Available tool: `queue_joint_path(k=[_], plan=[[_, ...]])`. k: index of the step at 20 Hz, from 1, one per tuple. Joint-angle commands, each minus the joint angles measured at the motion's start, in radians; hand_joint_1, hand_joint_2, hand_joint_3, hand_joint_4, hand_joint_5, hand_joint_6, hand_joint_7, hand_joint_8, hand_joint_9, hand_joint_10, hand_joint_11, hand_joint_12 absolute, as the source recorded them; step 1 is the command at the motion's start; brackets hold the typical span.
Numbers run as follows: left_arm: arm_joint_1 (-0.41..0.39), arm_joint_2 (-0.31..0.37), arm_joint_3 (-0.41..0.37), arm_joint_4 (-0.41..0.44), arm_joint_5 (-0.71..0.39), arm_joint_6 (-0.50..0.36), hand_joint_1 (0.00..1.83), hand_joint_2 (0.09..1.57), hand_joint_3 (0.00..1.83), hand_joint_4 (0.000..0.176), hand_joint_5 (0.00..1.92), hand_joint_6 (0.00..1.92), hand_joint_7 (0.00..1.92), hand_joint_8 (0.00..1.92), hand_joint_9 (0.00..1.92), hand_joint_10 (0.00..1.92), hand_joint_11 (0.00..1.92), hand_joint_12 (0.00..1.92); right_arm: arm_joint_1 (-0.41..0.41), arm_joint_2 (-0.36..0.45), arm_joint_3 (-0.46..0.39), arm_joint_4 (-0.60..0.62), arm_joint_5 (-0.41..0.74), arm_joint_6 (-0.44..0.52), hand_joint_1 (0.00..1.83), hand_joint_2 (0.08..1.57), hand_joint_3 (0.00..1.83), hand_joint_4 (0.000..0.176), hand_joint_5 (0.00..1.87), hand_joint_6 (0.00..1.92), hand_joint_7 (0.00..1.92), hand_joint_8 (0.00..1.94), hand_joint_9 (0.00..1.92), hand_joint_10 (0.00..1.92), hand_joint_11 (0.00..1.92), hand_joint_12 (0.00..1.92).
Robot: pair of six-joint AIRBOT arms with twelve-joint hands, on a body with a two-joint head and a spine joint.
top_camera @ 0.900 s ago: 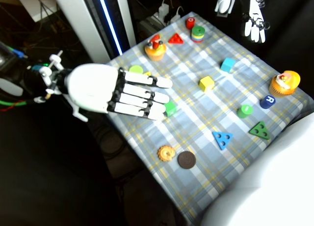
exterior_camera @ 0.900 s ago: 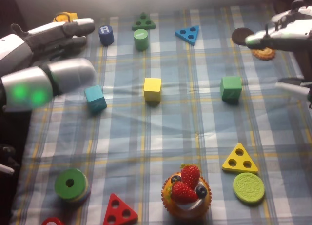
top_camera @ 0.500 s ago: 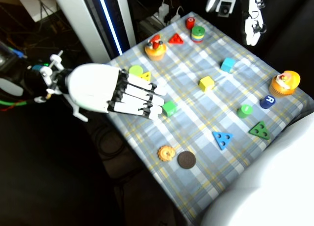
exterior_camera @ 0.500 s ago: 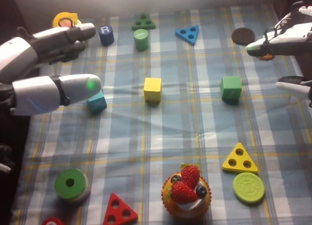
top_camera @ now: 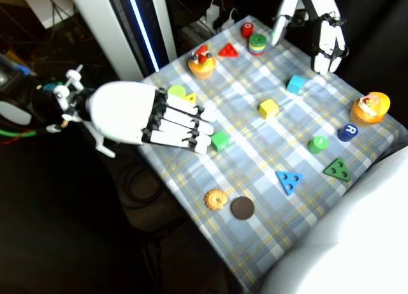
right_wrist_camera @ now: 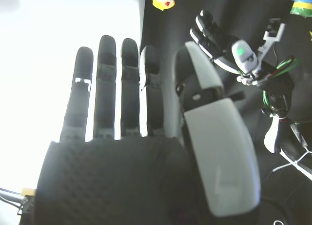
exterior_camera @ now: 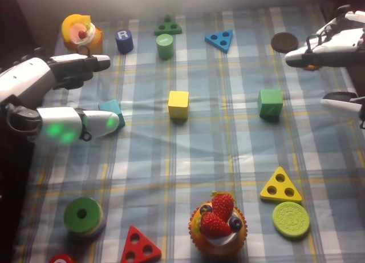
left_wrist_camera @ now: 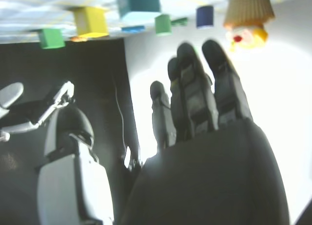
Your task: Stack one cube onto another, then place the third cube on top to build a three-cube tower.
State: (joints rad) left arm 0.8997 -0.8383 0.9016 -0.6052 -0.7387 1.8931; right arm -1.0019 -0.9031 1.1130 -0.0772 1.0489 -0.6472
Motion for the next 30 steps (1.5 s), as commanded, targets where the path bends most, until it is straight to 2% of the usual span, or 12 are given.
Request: queue_joint_path(k=[1, 4, 5, 6, 7, 8, 11, 13, 14, 20, 21, 30], plan=[[-0.016, -0.007, 0.002, 0.011, -0.087, 0.035, 0.7, 0.92, 0.0, 0.176, 0.36, 0.0, 0.42, 0.0, 0.46, 0.0, 0.09, 0.6, 0.015, 0.001, -0.001, 0.017, 0.135, 0.008, 0.65, 1.32, 0.01, 0.0, 0.47, 0.0, 0.53, 0.0, 0.44, 0.0, 0.02, 0.77], [-0.039, -0.031, 0.009, -0.039, -0.061, 0.165, 0.71, 0.92, 0.0, 0.176, 0.38, 0.0, 0.43, 0.0, 0.45, 0.0, 0.08, 0.6, 0.016, 0.002, -0.001, 0.017, 0.134, 0.008, 0.35, 1.29, 0.0, 0.0, 0.33, 0.0, 0.3, 0.0, 0.24, 0.0, 0.0, 0.54], [-0.045, -0.037, 0.012, -0.047, -0.055, 0.188, 0.71, 0.92, 0.0, 0.176, 0.39, 0.01, 0.43, 0.0, 0.44, 0.0, 0.08, 0.6, 0.016, 0.002, -0.002, 0.017, 0.134, 0.008, 0.31, 1.26, 0.0, 0.025, 0.26, 0.0, 0.22, 0.0, 0.17, 0.0, 0.0, 0.45], [-0.052, -0.045, 0.016, -0.057, -0.046, 0.22, 0.72, 0.92, 0.0, 0.176, 0.4, 0.01, 0.43, 0.0, 0.43, 0.0, 0.07, 0.6, 0.015, 0.002, -0.002, 0.017, 0.133, 0.008, 0.31, 1.26, 0.0, 0.026, 0.21, 0.0, 0.16, 0.0, 0.11, 0.0, 0.0, 0.35], [-0.059, -0.052, 0.019, -0.068, -0.04, 0.253, 0.71, 0.92, 0.0, 0.176, 0.41, 0.01, 0.44, 0.0, 0.43, 0.0, 0.07, 0.61, 0.015, 0.002, -0.002, 0.017, 0.132, 0.008, 0.28, 1.24, 0.0, 0.076, 0.17, 0.0, 0.11, 0.01, 0.05, 0.01, 0.0, 0.2], [-0.063, -0.056, 0.021, -0.077, -0.037, 0.277, 0.73, 0.92, 0.0, 0.176, 0.44, 0.02, 0.45, 0.01, 0.42, 0.0, 0.06, 0.6, 0.015, 0.002, -0.002, 0.017, 0.132, 0.008, 0.27, 1.23, 0.0, 0.092, 0.13, 0.0, 0.08, 0.0, 0.02, 0.0, 0.0, 0.1], [-0.082, -0.078, 0.038, -0.116, -0.012, 0.372, 0.78, 0.93, 0.0, 0.17, 0.54, 0.02, 0.48, 0.01, 0.43, 0.0, 0.06, 0.6, 0.015, 0.002, -0.002, 0.017, 0.132, 0.008, 0.24, 1.22, 0.0, 0.108, 0.12, 0.0, 0.07, 0.0, 0.02, 0.01, 0.01, 0.04], [-0.095, -0.095, 0.054, -0.144, 0.007, 0.421, 0.81, 0.95, 0.0, 0.157, 0.64, 0.02, 0.49, 0.0, 0.42, 0.0, 0.04, 0.57, 0.015, 0.002, -0.003, 0.017, 0.131, 0.008, 0.21, 1.24, 0.01, 0.103, 0.13, 0.0, 0.09, 0.01, 0.04, 0.01, 0.03, 0.05], [-0.101, -0.105, 0.063, -0.158, 0.015, 0.447, 0.83, 0.96, 0.0, 0.149, 0.71, 0.01, 0.51, 0.0, 0.43, 0.0, 0.04, 0.55, 0.015, 0.002, -0.003, 0.017, 0.131, 0.008, 0.25, 1.26, 0.01, 0.078, 0.14, 0.01, 0.1, 0.01, 0.05, 0.01, 0.03, 0.06], [-0.116, -0.13, 0.099, -0.236, 0.026, 0.539, 0.82, 0.99, 0.01, 0.129, 0.8, 0.0, 0.55, 0.0, 0.41, 0.0, 0.08, 0.4, 0.014, 0.002, -0.003, 0.016, 0.129, 0.013, 0.25, 1.31, 0.01, 0.072, 0.19, 0.01, 0.16, 0.01, 0.11, 0.01, 0.0, 0.27], [-0.116, -0.131, 0.106, -0.249, 0.026, 0.541, 0.78, 1.02, 0.01, 0.143, 0.78, 0.0, 0.52, 0.0, 0.39, 0.0, 0.06, 0.4, 0.013, 0.002, -0.003, 0.016, 0.129, 0.013, 0.27, 1.33, 0.0, 0.047, 0.21, 0.0, 0.18, 0.0, 0.13, 0.01, 0.0, 0.34], [-0.113, -0.136, 0.114, -0.271, 0.025, 0.543, 0.76, 1.02, 0.0, 0.159, 0.66, 0.0, 0.49, 0.0, 0.43, 0.01, 0.01, 0.56, 0.009, 0.002, -0.003, 0.017, 0.127, 0.018, 0.33, 1.33, 0.0, 0.035, 0.25, 0.0, 0.2, 0.0, 0.15, 0.0, 0.0, 0.38]])
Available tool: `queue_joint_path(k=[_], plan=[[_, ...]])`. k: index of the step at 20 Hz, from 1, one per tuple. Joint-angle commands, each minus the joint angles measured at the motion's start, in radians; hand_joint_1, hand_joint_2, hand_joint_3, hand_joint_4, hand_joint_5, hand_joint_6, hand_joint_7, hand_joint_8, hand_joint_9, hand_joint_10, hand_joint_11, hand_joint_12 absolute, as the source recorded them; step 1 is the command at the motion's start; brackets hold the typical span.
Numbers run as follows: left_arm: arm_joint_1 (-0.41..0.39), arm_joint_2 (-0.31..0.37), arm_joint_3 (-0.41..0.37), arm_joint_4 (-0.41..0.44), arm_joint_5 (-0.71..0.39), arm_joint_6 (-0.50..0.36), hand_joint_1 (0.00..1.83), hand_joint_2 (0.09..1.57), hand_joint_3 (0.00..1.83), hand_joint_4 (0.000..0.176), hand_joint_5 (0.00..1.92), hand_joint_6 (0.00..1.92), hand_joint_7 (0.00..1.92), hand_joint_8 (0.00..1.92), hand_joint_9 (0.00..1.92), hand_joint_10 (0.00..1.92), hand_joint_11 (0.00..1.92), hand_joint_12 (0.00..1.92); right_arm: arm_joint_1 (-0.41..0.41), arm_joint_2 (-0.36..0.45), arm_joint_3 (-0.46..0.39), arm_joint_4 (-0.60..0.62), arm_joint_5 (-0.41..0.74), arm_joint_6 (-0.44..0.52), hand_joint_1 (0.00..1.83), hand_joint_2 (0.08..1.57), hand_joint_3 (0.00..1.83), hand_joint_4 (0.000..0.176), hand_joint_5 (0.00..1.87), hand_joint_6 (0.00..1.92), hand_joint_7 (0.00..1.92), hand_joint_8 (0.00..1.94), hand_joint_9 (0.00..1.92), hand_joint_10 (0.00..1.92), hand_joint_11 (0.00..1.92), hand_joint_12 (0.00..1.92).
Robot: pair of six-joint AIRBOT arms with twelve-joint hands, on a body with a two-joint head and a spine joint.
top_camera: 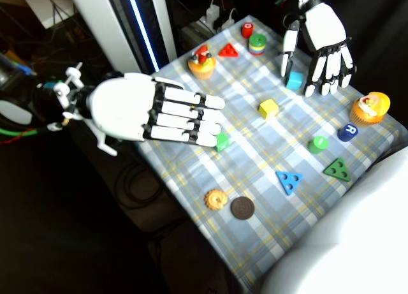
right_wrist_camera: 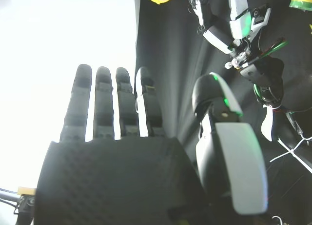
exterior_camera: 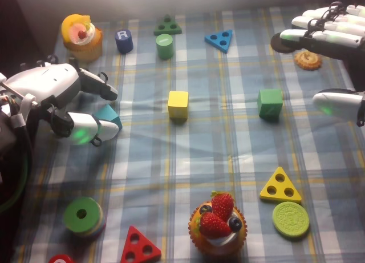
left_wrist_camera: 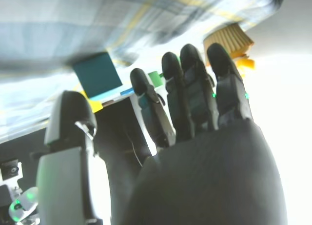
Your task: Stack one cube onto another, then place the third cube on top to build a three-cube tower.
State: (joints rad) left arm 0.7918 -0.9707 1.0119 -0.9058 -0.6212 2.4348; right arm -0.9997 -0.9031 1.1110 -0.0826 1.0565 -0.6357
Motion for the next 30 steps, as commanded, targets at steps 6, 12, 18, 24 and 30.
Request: queue_joint_path(k=[6, 12, 18, 24, 30], plan=[[0.005, 0.001, -0.004, 0.028, -0.092, 0.003, 0.85, 0.97, 0.0, 0.154, 0.63, 0.0, 0.49, 0.0, 0.46, 0.0, 0.02, 0.53, 0.006, 0.001, -0.001, 0.022, 0.118, 0.007, 0.41, 1.32, 0.0, 0.019, 0.27, 0.0, 0.22, 0.0, 0.16, 0.0, 0.0, 0.44], [0.016, 0.011, -0.013, 0.024, -0.101, 0.015, 0.88, 0.97, 0.0, 0.152, 0.68, 0.01, 0.54, 0.01, 0.51, 0.01, 0.04, 0.51, 0.004, 0.001, 0.0, 0.022, 0.115, 0.007, 0.41, 1.32, 0.0, 0.016, 0.29, 0.0, 0.23, 0.0, 0.17, 0.0, 0.0, 0.47], [0.007, 0.005, -0.006, 0.023, -0.102, 0.015, 0.84, 1.03, 0.0, 0.142, 0.85, 0.01, 0.61, 0.02, 0.57, 0.02, 0.04, 0.56, 0.004, -0.001, 0.003, 0.022, 0.113, 0.007, 0.44, 1.34, 0.0, 0.003, 0.3, 0.0, 0.25, 0.0, 0.18, 0.0, 0.0, 0.48], [0.003, -0.004, -0.004, 0.022, -0.107, 0.015, 0.96, 1.16, 0.01, 0.176, 0.86, 1.14, 0.64, 0.01, 0.6, 0.01, 0.0, 0.6, 0.004, -0.001, 0.004, 0.022, 0.113, 0.007, 0.4, 1.36, 0.0, 0.009, 0.31, 0.0, 0.25, 0.0, 0.18, 0.0, 0.0, 0.46], [-0.01, -0.014, -0.004, 0.024, -0.118, 0.014, 0.98, 1.15, 0.0, 0.176, 0.88, 1.12, 0.7, 0.02, 0.63, 0.01, 0.01, 0.65, 0.002, -0.003, 0.003, 0.022, 0.113, 0.007, 0.35, 1.38, 0.0, 0.002, 0.31, 0.0, 0.25, 0.0, 0.19, 0.0, 0.0, 0.53]])
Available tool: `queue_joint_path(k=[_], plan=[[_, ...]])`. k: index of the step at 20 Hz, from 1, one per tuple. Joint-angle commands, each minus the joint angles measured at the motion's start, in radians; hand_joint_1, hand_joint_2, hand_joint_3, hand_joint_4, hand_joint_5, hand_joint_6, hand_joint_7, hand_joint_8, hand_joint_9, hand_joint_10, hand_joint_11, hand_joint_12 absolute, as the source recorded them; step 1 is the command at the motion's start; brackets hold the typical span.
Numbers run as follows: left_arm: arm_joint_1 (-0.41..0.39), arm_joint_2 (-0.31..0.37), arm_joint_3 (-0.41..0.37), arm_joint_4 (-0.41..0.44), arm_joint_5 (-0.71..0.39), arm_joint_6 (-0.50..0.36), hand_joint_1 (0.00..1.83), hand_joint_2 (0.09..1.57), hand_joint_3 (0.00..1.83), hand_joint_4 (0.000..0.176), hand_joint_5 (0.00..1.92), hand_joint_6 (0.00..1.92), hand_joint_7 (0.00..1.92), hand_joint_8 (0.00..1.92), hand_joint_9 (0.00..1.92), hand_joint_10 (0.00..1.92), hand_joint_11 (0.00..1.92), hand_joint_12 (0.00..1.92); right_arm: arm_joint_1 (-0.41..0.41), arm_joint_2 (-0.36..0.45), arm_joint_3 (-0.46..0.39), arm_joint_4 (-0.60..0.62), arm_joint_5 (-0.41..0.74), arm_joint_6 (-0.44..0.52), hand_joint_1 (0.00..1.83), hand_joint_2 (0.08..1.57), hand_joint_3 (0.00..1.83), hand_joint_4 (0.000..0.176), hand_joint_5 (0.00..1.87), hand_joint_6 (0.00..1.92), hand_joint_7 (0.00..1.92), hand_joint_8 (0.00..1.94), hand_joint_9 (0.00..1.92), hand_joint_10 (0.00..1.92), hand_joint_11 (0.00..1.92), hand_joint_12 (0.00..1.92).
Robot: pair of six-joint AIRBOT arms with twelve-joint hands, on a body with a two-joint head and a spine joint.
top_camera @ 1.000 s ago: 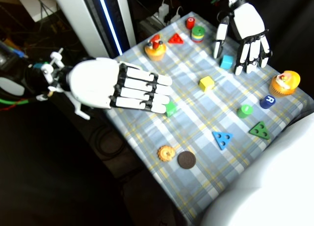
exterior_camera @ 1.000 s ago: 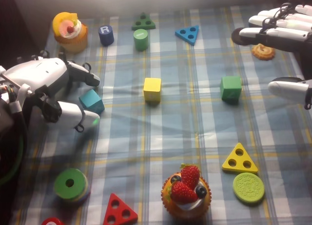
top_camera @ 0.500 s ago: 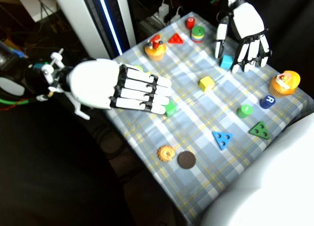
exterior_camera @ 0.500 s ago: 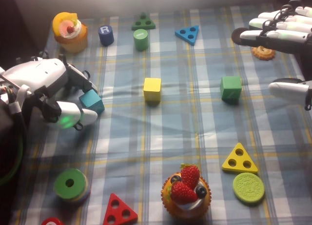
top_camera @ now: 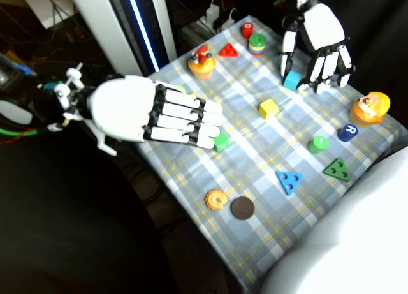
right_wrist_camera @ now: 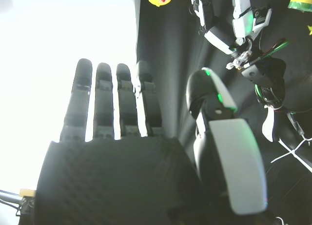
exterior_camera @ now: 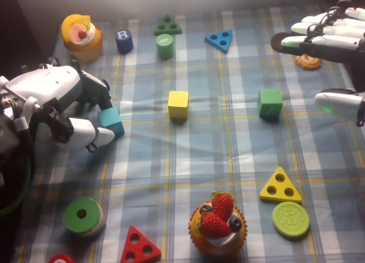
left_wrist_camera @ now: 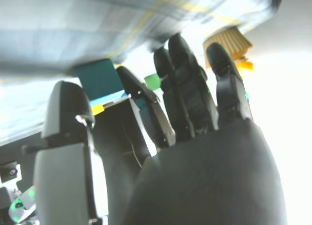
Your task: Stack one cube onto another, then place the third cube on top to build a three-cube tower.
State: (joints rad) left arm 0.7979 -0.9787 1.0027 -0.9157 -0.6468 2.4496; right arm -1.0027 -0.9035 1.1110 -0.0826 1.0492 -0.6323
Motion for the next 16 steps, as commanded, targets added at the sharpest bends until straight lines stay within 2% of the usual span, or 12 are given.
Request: queue_joint_path(k=[1, 3, 6, 7, 8, 9, 12, 15, 16], plan=[[-0.02, -0.007, 0.005, 0.038, -0.094, -0.005, 0.98, 1.15, 0.0, 0.176, 0.88, 1.12, 0.7, 0.02, 0.63, 0.01, 0.01, 0.65, 0.005, -0.002, 0.003, 0.022, 0.12, 0.003, 0.35, 1.38, 0.0, 0.002, 0.31, 0.0, 0.25, 0.0, 0.19, 0.0, 0.0, 0.53], [-0.03, -0.009, 0.005, 0.055, -0.095, -0.027, 1.0, 1.13, 0.0, 0.176, 0.93, 1.04, 0.72, 0.02, 0.66, 0.01, 0.02, 0.65, 0.004, -0.002, 0.003, 0.022, 0.12, 0.003, 0.37, 1.39, 0.0, 0.0, 0.32, 0.0, 0.26, 0.0, 0.2, 0.0, 0.0, 0.54], [-0.056, -0.017, 0.003, 0.105, -0.099, -0.062, 1.0, 1.13, 0.0, 0.176, 0.94, 1.04, 0.71, 0.01, 0.65, 0.01, 0.03, 0.63, 0.004, -0.003, 0.003, 0.022, 0.12, 0.003, 0.35, 1.38, 0.0, 0.0, 0.32, 0.0, 0.27, 0.0, 0.2, 0.0, 0.0, 0.53], [-0.068, -0.021, 0.002, 0.124, -0.1, -0.076, 1.02, 1.12, 0.0, 0.166, 0.96, 1.0, 0.71, 0.01, 0.64, 0.01, 0.03, 0.64, 0.003, -0.004, 0.003, 0.022, 0.12, 0.003, 0.36, 1.39, 0.0, 0.0, 0.32, 0.0, 0.27, 0.0, 0.2, 0.0, 0.0, 0.54], [-0.079, -0.025, 0.001, 0.145, -0.101, -0.095, 1.02, 1.12, 0.0, 0.166, 0.96, 1.0, 0.71, 0.01, 0.64, 0.01, 0.03, 0.64, 0.003, -0.004, 0.003, 0.022, 0.12, 0.003, 0.36, 1.39, 0.0, 0.0, 0.32, 0.0, 0.27, 0.0, 0.2, 0.0, 0.0, 0.54], [-0.092, -0.031, 0.002, 0.166, -0.104, -0.115, 1.01, 1.12, 0.0, 0.176, 0.96, 1.0, 0.71, 0.0, 0.64, 0.0, 0.02, 0.63, 0.003, -0.005, 0.003, 0.022, 0.12, 0.003, 0.34, 1.39, 0.0, 0.0, 0.32, 0.0, 0.27, 0.0, 0.21, 0.0, 0.0, 0.56], [-0.13, -0.053, 0.006, 0.214, -0.106, -0.135, 1.01, 1.12, 0.0, 0.176, 0.96, 1.0, 0.71, 0.0, 0.63, 0.0, 0.1, 0.45, 0.003, -0.005, 0.004, 0.022, 0.12, 0.003, 0.35, 1.38, 0.0, 0.0, 0.32, 0.0, 0.26, 0.0, 0.2, 0.0, 0.0, 0.53], [-0.167, -0.081, 0.021, 0.235, -0.097, -0.136, 1.02, 1.11, 0.0, 0.176, 0.97, 0.98, 0.7, 0.0, 0.62, 0.0, 0.12, 0.44, 0.003, -0.007, 0.005, 0.022, 0.12, 0.003, 0.37, 1.38, 0.0, 0.0, 0.32, 0.0, 0.27, 0.0, 0.21, 0.0, 0.0, 0.58], [-0.18, -0.091, 0.032, 0.235, -0.092, -0.138, 1.03, 1.1, 0.0, 0.176, 1.01, 0.92, 0.72, 0.01, 0.59, 0.0, 0.11, 0.46, 0.003, -0.008, 0.006, 0.022, 0.12, 0.003, 0.38, 1.38, 0.0, 0.005, 0.33, 0.0, 0.27, 0.0, 0.21, 0.0, 0.0, 0.57]])
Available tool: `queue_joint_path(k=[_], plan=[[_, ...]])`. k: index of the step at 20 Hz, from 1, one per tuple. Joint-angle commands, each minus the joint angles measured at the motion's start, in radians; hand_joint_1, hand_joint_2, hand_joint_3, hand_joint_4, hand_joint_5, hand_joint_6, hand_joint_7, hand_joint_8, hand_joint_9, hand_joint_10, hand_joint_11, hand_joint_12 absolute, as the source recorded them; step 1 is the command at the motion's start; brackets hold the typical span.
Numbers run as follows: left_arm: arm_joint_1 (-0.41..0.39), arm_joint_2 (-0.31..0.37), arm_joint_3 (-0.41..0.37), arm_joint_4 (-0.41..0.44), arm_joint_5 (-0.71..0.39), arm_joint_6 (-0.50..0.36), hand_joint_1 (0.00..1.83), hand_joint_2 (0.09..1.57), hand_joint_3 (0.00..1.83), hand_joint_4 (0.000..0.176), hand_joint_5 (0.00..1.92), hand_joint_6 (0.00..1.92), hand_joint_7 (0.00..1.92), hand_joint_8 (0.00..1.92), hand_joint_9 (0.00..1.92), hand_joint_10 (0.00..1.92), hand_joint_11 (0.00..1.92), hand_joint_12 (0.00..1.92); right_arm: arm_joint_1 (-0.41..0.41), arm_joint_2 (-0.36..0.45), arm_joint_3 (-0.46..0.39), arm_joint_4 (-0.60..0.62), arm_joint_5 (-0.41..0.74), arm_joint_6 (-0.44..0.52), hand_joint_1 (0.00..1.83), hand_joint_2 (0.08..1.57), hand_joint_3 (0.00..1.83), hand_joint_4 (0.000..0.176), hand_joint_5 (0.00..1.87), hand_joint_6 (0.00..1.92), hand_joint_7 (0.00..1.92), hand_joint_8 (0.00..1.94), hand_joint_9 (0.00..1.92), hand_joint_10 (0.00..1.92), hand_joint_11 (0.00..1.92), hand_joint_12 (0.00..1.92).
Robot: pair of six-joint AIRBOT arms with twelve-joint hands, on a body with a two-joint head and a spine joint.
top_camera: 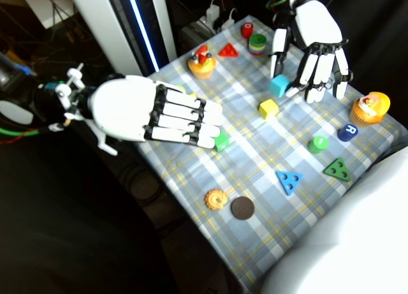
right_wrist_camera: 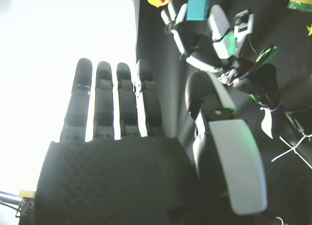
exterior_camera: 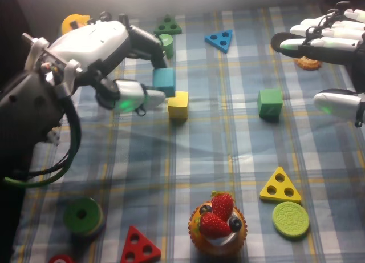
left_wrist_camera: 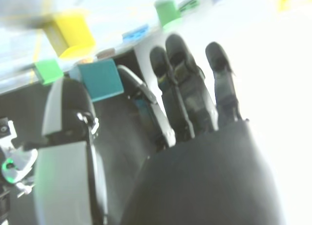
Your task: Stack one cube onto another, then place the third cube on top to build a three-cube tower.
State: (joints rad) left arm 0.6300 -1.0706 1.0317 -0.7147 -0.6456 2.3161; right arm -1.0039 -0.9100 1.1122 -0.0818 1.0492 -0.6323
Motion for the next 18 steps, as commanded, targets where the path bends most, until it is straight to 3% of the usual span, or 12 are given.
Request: queue_joint_path(k=[1, 3, 5, 10, 18], plan=[[-0.022, -0.009, 0.011, 0.034, -0.081, -0.009, 1.04, 1.08, 0.0, 0.176, 1.04, 0.87, 0.74, 0.0, 0.57, 0.0, 0.05, 0.61, 0.004, -0.003, 0.005, 0.021, 0.12, 0.003, 0.38, 1.38, 0.0, 0.0, 0.33, 0.0, 0.27, 0.0, 0.21, 0.0, 0.0, 0.56], [-0.031, -0.027, 0.025, 0.041, -0.06, -0.014, 1.05, 1.07, 0.0, 0.176, 1.07, 0.82, 0.76, 0.0, 0.58, 0.0, 0.0, 0.77, 0.004, -0.004, 0.006, 0.021, 0.12, 0.003, 0.38, 1.38, 0.0, 0.0, 0.32, 0.0, 0.27, 0.0, 0.21, 0.0, 0.0, 0.57], [-0.035, -0.042, 0.037, 0.043, -0.042, -0.014, 1.05, 1.06, 0.0, 0.176, 1.09, 0.79, 0.74, 0.0, 0.58, 0.0, 0.0, 0.72, 0.004, -0.004, 0.007, 0.021, 0.12, 0.003, 0.37, 1.38, 0.0, 0.0, 0.32, 0.0, 0.27, 0.0, 0.21, 0.0, 0.0, 0.57], [-0.038, -0.06, 0.075, 0.032, 0.023, -0.014, 1.01, 1.12, 0.0, 0.176, 0.96, 0.99, 0.71, 0.0, 0.6, 0.0, 0.07, 0.52, 0.004, -0.004, 0.007, 0.021, 0.12, 0.003, 0.39, 1.37, 0.0, 0.0, 0.31, 0.0, 0.27, 0.0, 0.21, 0.0, 0.0, 0.58], [-0.049, -0.086, 0.121, 0.013, 0.062, -0.013, 1.0, 1.12, 0.0, 0.176, 0.95, 1.02, 0.71, 0.01, 0.61, 0.0, 0.08, 0.49, 0.004, -0.004, 0.008, 0.019, 0.12, 0.003, 0.41, 1.37, 0.0, 0.0, 0.33, 0.0, 0.29, 0.0, 0.24, 0.0, 0.0, 0.66]])
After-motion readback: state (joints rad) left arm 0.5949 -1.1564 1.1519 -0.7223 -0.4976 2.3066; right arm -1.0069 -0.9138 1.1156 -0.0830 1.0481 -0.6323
